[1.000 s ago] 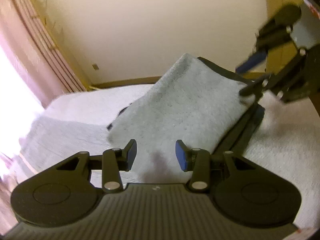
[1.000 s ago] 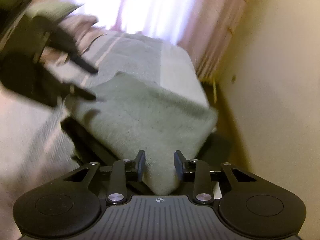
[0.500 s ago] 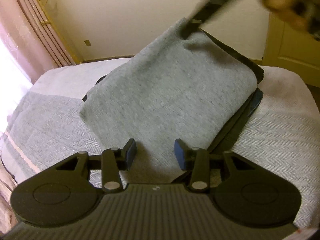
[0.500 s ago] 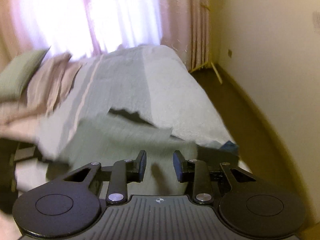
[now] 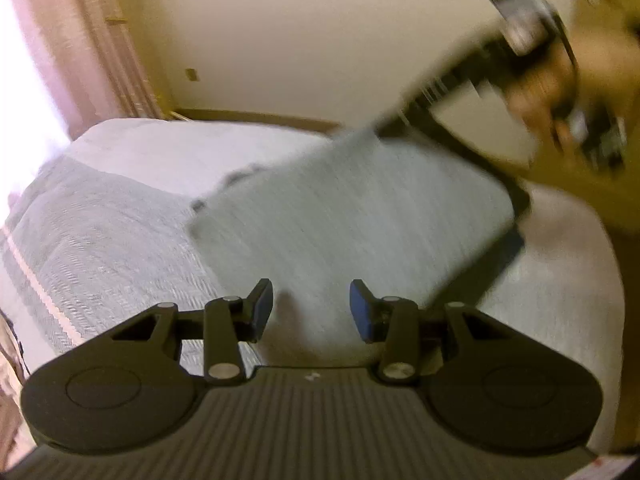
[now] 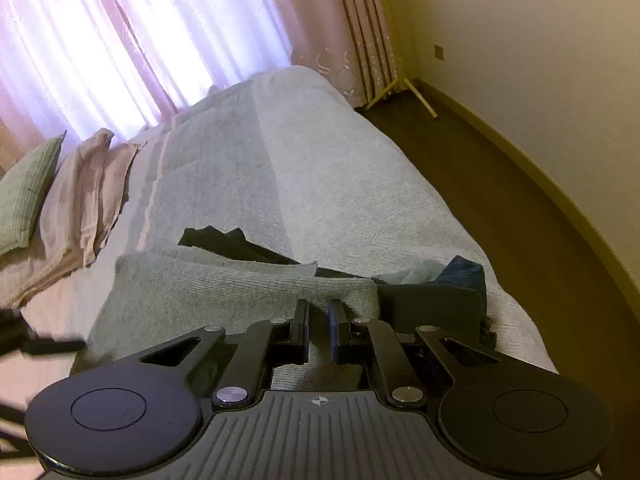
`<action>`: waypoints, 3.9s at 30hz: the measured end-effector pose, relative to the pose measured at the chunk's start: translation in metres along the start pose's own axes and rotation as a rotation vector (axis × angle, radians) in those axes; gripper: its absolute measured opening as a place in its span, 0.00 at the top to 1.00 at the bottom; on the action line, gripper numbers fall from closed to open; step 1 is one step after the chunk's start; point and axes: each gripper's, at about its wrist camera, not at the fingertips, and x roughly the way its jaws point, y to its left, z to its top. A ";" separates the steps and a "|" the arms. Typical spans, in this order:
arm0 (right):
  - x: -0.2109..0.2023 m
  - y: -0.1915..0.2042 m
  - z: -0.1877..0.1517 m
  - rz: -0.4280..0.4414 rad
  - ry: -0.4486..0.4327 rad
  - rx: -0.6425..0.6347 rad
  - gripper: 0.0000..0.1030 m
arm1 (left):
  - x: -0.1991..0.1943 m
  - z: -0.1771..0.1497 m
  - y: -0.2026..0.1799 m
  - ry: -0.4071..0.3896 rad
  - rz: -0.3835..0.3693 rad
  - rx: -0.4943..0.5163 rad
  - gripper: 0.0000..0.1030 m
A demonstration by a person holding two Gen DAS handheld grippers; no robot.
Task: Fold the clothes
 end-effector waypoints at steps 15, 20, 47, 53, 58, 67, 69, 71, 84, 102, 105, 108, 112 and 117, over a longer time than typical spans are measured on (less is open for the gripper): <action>-0.025 0.012 -0.011 -0.010 -0.018 -0.046 0.94 | 0.067 0.036 0.063 0.041 0.011 -0.111 0.61; -0.062 0.033 -0.057 0.041 -0.014 -0.061 0.92 | 0.042 0.026 0.057 0.030 0.000 -0.130 0.64; -0.124 0.038 -0.118 -0.086 0.098 0.108 0.43 | -0.092 -0.039 -0.025 0.132 0.131 -0.450 0.18; -0.168 0.063 -0.128 -0.094 0.029 0.119 0.41 | -0.133 -0.041 -0.036 0.075 0.149 -0.458 0.01; -0.204 0.093 -0.155 -0.137 -0.031 0.159 0.37 | -0.174 -0.055 -0.048 0.031 0.137 -0.432 0.01; -0.254 0.148 -0.208 -0.179 -0.075 0.170 0.30 | -0.248 -0.099 -0.075 -0.027 0.162 -0.405 0.01; -0.264 0.156 -0.219 -0.194 -0.080 0.181 0.29 | -0.257 -0.107 -0.081 -0.019 0.149 -0.405 0.01; -0.273 0.164 -0.228 -0.201 -0.083 0.190 0.28 | -0.264 -0.114 -0.085 -0.007 0.123 -0.423 0.01; -0.304 0.171 -0.224 -0.202 -0.109 0.125 0.27 | -0.294 -0.105 -0.110 -0.015 0.139 -0.460 0.01; -0.319 0.139 -0.219 -0.168 -0.090 0.084 0.26 | -0.284 -0.088 -0.156 0.012 0.180 -0.485 0.01; -0.322 0.137 -0.222 -0.167 -0.092 0.089 0.26 | -0.284 -0.087 -0.161 0.015 0.181 -0.477 0.01; -0.323 0.135 -0.223 -0.168 -0.087 0.094 0.26 | -0.284 -0.089 -0.163 0.017 0.181 -0.475 0.01; -0.324 0.138 -0.226 -0.175 -0.081 0.088 0.26 | -0.286 -0.091 -0.165 0.020 0.185 -0.473 0.01; -0.324 0.143 -0.226 -0.195 -0.077 0.072 0.26 | -0.288 -0.094 -0.164 0.024 0.199 -0.467 0.01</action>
